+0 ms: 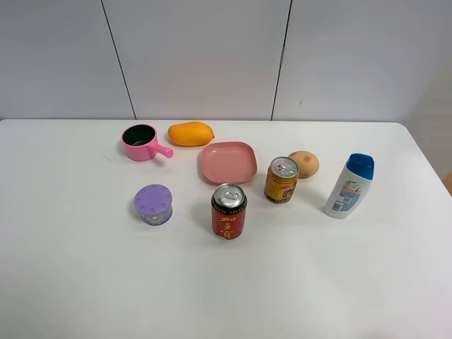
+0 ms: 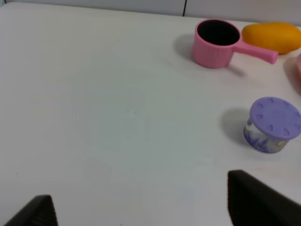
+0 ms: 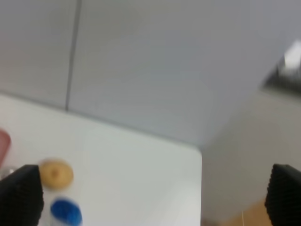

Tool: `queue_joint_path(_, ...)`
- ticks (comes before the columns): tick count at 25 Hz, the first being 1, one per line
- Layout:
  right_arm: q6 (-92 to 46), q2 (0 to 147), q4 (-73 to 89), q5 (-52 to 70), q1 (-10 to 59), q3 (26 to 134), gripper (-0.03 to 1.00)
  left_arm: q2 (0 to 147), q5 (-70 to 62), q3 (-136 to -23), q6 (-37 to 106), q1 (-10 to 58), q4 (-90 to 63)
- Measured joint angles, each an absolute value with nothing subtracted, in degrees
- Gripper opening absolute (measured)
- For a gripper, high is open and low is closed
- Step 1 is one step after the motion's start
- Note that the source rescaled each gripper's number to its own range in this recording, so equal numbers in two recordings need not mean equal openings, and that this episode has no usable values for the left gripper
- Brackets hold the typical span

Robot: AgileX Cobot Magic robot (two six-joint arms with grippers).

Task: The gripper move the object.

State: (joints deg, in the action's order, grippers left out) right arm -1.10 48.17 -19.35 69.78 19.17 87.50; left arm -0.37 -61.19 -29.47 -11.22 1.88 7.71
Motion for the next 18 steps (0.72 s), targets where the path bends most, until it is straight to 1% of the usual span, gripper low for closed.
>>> queue_joint_path(3, -1.0, 41.1, -15.5, 69.7, 13.5, 77.2, 1.00, -0.4, -61.2, -29.5, -11.2, 1.9, 7.7)
queue_joint_path(6, -0.5, 33.2, -10.7, 67.3, 9.3, 67.9, 1.00, -0.4, -61.2, -29.5, -11.2, 1.9, 7.7)
queue_joint_path(11, 0.0, 21.1, -6.7, 64.6, 2.9, 56.4, 1.00, -0.4, -61.2, -29.5, -11.2, 1.9, 7.7)
queue_joint_path(14, 0.0, 15.8, -4.7, 64.4, 0.9, 51.5, 1.00, -0.4, -61.2, -29.5, -11.2, 1.9, 7.7)
queue_joint_path(18, 0.9, 10.1, -1.6, 64.5, 0.6, 45.1, 1.00, -0.4, -61.2, -29.5, -11.2, 1.9, 7.7)
